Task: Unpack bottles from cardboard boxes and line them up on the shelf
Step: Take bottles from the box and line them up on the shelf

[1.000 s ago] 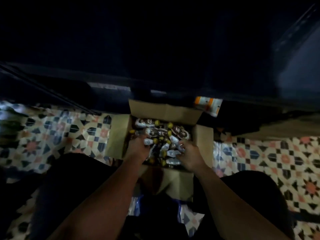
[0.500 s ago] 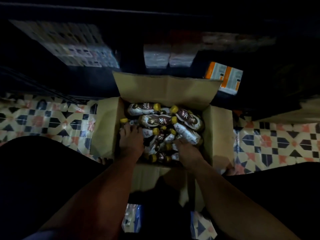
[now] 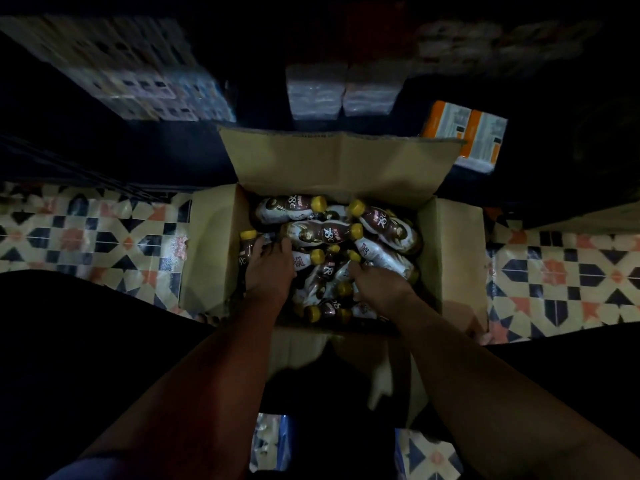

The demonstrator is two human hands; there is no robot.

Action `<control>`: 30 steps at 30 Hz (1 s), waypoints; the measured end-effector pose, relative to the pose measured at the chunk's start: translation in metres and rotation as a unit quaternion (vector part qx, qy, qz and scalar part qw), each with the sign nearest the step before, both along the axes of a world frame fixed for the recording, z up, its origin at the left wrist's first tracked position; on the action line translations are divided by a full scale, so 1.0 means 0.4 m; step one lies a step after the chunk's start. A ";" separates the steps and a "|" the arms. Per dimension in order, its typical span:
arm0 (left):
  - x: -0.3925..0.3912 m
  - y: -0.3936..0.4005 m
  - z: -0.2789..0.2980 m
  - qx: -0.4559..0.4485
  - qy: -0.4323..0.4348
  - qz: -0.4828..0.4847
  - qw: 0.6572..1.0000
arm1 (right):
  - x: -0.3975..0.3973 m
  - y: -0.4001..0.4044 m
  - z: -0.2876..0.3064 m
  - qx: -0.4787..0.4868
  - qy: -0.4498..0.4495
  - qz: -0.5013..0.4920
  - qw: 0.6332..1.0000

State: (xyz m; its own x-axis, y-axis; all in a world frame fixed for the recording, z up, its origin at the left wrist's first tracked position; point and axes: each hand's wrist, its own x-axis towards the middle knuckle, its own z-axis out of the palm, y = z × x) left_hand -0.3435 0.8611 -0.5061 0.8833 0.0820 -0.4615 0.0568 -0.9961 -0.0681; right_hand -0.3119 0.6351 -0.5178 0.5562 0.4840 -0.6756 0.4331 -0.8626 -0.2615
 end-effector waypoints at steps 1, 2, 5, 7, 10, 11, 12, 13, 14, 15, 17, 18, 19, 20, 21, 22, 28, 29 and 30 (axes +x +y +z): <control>0.000 -0.001 0.004 0.005 0.004 -0.007 1.000 | 0.000 0.001 -0.001 -0.003 -0.005 0.017 1.000; 0.000 -0.002 0.009 0.008 0.009 -0.014 1.000 | 0.000 0.002 -0.002 -0.004 -0.001 0.025 1.000; 0.004 -0.002 0.025 0.005 0.028 -0.034 0.999 | -0.007 -0.008 -0.001 0.005 0.003 0.042 0.999; 0.006 0.002 0.030 -0.009 0.033 -0.042 0.999 | -0.014 -0.017 0.002 0.015 -0.010 0.047 0.999; 0.001 0.009 0.025 -0.041 0.027 -0.040 0.998 | -0.021 -0.023 0.009 0.051 -0.026 0.008 0.998; -0.001 0.010 0.027 -0.052 0.029 -0.040 0.997 | -0.020 -0.025 0.020 0.060 -0.024 -0.011 0.998; -0.002 0.008 0.032 -0.067 0.030 -0.041 0.996 | -0.021 -0.028 0.029 0.074 -0.023 -0.037 0.996; -0.001 0.003 0.039 -0.088 0.029 -0.041 0.995 | -0.022 -0.037 0.037 0.086 -0.029 -0.064 0.994; 0.000 -0.006 0.047 -0.116 0.029 -0.039 0.992 | -0.024 -0.042 0.053 0.101 -0.043 -0.086 0.990; -0.001 -0.017 0.060 -0.147 0.030 -0.034 0.988 | -0.027 -0.047 0.064 0.109 -0.042 -0.103 0.988; -0.010 -0.046 0.083 -0.201 0.024 -0.015 0.979 | -0.037 -0.056 0.091 0.146 0.005 -0.145 0.978; -0.017 -0.060 0.092 -0.217 0.018 0.001 0.976 | -0.042 -0.058 0.103 0.169 0.038 -0.161 0.972; -0.025 -0.072 0.097 -0.228 0.018 0.024 0.973 | -0.048 -0.063 0.107 0.189 0.048 -0.167 0.966; -0.033 -0.081 0.109 -0.237 0.023 0.049 0.970 | -0.056 -0.066 0.116 0.207 0.044 -0.178 0.961; -0.038 -0.085 0.114 -0.243 0.037 0.072 0.967 | -0.061 -0.069 0.122 0.210 0.040 -0.189 0.958; -0.040 -0.087 0.122 -0.246 0.048 0.086 0.964 | -0.063 -0.069 0.128 0.208 0.034 -0.196 0.958; -0.048 -0.070 0.144 -0.303 0.045 0.122 0.944 | -0.059 -0.030 0.203 0.214 -0.018 -0.254 0.943; -0.048 -0.071 0.146 -0.321 0.032 0.131 0.938 | -0.060 -0.020 0.212 0.228 -0.023 -0.283 0.931; -0.049 -0.074 0.144 -0.344 0.016 0.139 0.928 | -0.060 -0.009 0.216 0.244 -0.020 -0.317 0.916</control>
